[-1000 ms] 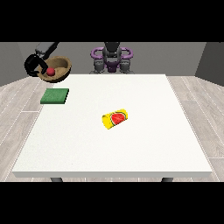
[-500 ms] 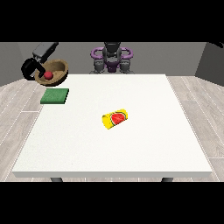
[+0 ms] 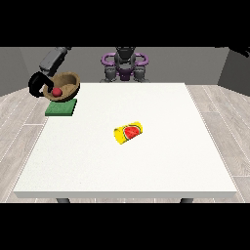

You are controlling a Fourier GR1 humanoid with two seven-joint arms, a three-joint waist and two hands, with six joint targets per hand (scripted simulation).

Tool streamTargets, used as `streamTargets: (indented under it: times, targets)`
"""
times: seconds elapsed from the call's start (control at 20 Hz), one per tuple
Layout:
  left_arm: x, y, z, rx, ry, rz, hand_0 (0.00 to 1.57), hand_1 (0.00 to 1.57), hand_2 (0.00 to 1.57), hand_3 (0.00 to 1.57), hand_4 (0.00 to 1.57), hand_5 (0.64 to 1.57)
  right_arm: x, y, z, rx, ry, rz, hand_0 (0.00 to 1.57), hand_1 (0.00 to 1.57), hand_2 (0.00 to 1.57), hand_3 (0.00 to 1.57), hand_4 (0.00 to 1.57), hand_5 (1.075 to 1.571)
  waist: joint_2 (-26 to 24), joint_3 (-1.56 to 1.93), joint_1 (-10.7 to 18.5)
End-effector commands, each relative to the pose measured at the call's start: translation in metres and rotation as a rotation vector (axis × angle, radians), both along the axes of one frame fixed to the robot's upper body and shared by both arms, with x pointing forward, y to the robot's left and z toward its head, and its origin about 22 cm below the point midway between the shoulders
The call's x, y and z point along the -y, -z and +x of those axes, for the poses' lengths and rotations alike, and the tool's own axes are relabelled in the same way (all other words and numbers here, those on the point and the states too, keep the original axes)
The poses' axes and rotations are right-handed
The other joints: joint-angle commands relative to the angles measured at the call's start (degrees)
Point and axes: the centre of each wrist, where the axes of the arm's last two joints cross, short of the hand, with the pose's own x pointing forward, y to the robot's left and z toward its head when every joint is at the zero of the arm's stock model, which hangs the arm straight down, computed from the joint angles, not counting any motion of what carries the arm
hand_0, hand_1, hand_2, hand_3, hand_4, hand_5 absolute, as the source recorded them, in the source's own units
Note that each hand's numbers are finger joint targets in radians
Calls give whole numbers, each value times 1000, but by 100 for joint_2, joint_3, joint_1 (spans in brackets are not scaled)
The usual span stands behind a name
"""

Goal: Pick the cup and pour the ball into the bowl, then pick the bowl and place it on the pad

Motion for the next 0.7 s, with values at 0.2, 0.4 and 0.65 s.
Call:
streamTargets:
  times: [0.2,0.4,0.65]
  targets:
    - [-11,-11,-10,4,8,9,0,0,0,0,1189,1562,34,-11,-15,-19,161,-2,1571,1571,1571,1155,0,1551,12,-3,104]
    - [-16,-12,-6,24,-46,9,0,0,0,0,1194,1562,10,-26,8,30,153,-19,1535,1535,1445,877,0,1553,52,-5,-143]
    - [-48,5,-33,17,-79,19,0,0,0,0,1185,1563,3,0,-1,39,146,43,1463,1463,1413,835,0,1532,87,-10,-157]
